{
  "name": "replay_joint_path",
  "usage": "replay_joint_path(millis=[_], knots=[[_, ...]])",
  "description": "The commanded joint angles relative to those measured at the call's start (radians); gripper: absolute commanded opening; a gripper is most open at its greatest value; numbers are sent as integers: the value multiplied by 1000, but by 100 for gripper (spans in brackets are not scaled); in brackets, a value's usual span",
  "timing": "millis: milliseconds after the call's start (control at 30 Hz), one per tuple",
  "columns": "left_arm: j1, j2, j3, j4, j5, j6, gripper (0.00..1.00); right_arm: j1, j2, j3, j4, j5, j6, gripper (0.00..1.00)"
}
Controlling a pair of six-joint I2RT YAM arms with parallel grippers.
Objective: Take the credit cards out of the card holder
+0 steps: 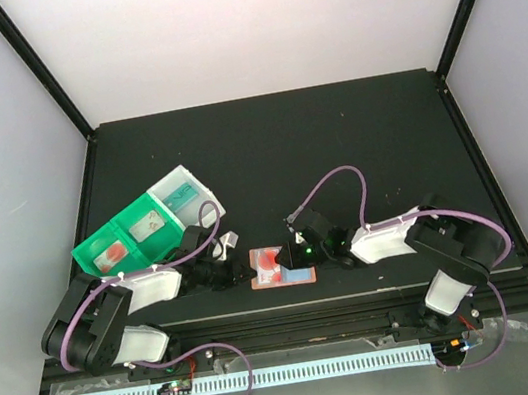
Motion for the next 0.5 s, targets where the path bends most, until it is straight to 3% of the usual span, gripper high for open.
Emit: replay_joint_path(millis=[0,467], knots=[[-6,9,-5,7,-31,1,2,4,19,-2,21,5,3,17],[-6,11,-7,7,-35,1,1,3,36,4,23,10,-2,12]])
